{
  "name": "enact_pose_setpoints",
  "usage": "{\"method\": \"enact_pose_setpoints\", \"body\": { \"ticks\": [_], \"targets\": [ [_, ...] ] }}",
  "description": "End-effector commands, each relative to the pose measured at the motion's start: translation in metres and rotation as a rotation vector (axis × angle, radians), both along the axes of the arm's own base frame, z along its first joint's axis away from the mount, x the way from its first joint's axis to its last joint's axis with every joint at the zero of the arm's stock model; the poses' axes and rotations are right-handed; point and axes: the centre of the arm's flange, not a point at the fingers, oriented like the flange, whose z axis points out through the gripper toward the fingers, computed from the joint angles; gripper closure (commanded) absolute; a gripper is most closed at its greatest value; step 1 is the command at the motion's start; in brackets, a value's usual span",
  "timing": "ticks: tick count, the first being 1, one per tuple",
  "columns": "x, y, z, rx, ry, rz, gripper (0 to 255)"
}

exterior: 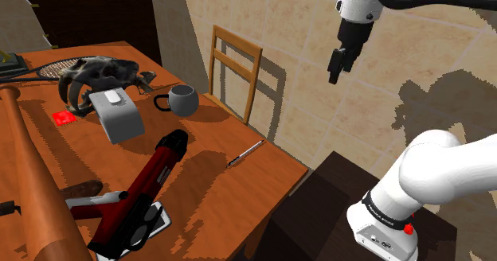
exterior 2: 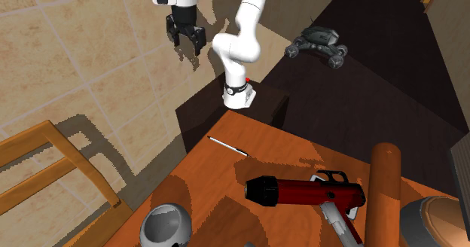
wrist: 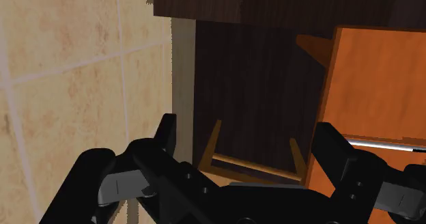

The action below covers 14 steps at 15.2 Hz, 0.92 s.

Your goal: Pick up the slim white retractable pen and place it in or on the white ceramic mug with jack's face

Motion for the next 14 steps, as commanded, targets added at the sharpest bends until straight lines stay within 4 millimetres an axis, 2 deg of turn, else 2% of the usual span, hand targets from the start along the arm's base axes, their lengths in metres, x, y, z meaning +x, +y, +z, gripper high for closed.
{"method": "enact_pose_setpoints", "body": {
  "ticks": [1, 8, 14],
  "targets": [
    [0.000, 0.000, 0.000, 0.000, 0.000, 0.000, 0],
    [0.044, 0.044, -0.059, -0.027, -0.022, 0.437, 0],
    [0.064, 0.093, -0.110, -0.050, -0.041, 0.812, 0]
  ]
}}
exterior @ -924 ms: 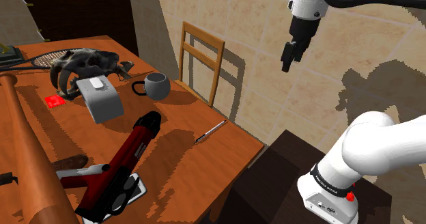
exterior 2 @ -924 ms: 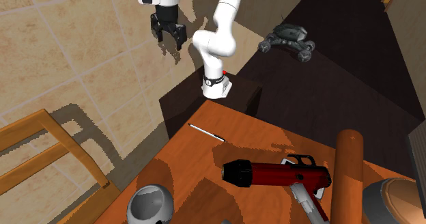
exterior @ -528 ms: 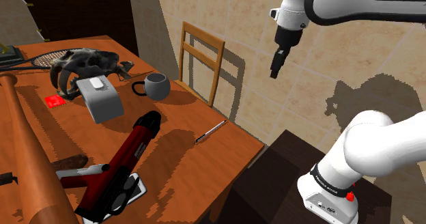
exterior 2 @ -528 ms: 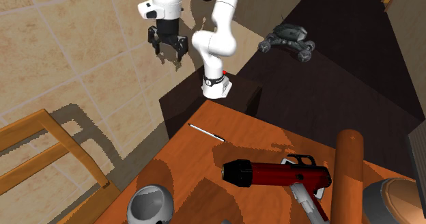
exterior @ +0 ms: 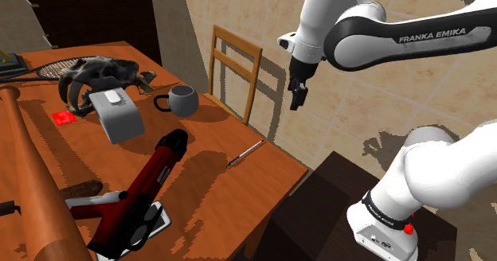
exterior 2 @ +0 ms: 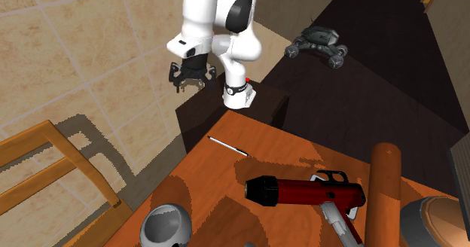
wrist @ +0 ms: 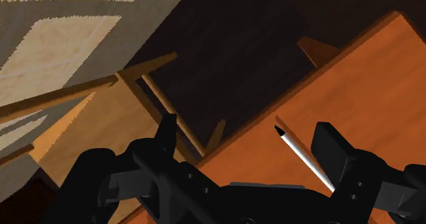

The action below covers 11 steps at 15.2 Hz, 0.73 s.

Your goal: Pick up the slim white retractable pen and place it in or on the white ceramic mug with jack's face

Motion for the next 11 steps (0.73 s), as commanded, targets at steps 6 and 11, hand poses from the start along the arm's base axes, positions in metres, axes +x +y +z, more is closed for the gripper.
{"method": "enact_pose_setpoints", "body": {
  "ticks": [6, 11],
  "targets": [
    [0.003, 0.060, -0.060, -0.026, -0.024, 0.443, 0],
    [-0.009, 0.100, -0.104, -0.045, -0.040, 0.756, 0]
  ]
}}
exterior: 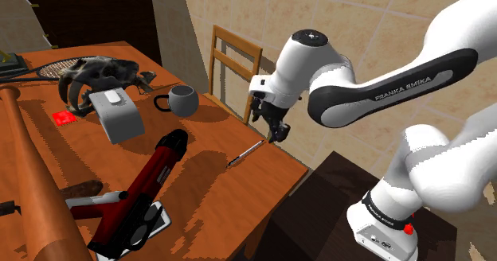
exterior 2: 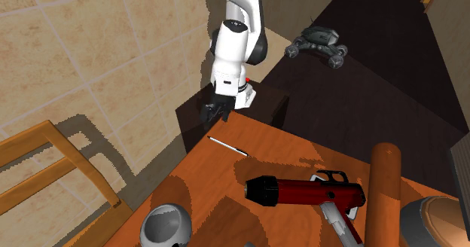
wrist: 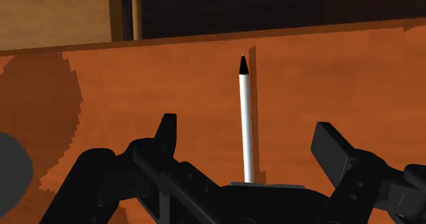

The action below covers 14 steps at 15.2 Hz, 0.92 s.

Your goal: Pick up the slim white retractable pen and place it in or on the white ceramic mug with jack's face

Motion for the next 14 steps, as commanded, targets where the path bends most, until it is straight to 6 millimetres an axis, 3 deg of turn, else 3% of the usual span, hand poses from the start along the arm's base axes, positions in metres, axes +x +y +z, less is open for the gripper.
{"method": "enact_pose_setpoints", "body": {
  "ticks": [1, 9, 14],
  "targets": [
    [-0.007, 0.015, -0.017, -0.006, -0.009, 0.131, 0],
    [0.002, 0.016, -0.059, -0.008, -0.010, 0.157, 0],
    [0.002, 0.016, -0.059, -0.008, -0.010, 0.157, 0]
  ]
}}
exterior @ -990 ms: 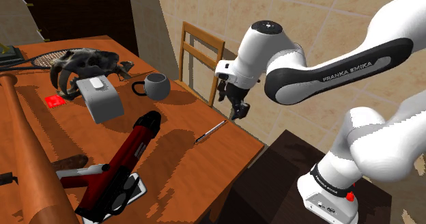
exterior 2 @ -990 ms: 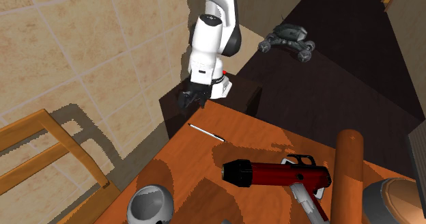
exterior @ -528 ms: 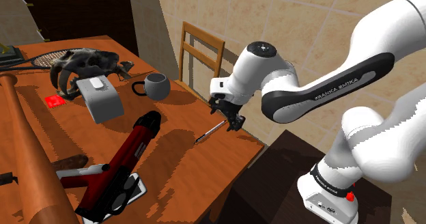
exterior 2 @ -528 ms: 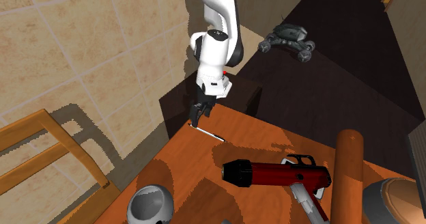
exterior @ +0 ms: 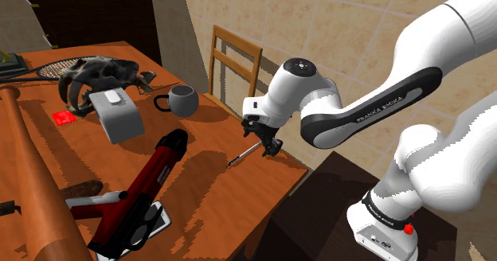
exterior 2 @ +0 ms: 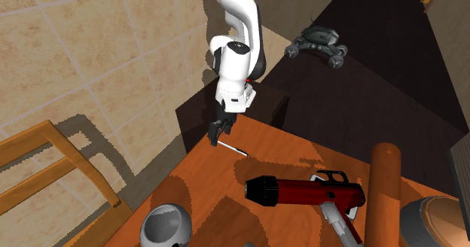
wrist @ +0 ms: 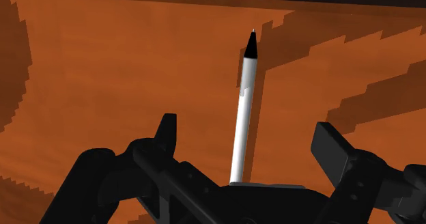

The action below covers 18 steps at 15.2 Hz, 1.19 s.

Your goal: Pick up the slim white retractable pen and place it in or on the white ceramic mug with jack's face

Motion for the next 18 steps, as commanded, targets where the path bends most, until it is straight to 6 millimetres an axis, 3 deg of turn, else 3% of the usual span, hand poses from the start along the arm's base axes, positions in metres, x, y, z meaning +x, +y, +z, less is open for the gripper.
{"method": "enact_pose_setpoints", "body": {
  "ticks": [1, 3, 4, 13, 18],
  "targets": [
    [0.000, 0.000, 0.000, 0.000, 0.000, 0.000, 0],
    [0.000, 0.000, 0.000, 0.000, 0.000, 0.000, 0],
    [0.000, 0.000, 0.000, 0.000, 0.000, 0.000, 255],
    [0.000, 0.000, 0.000, 0.000, 0.000, 0.000, 255],
    [0.000, 0.000, 0.026, 0.000, 0.000, 0.000, 255]
  ]
}}
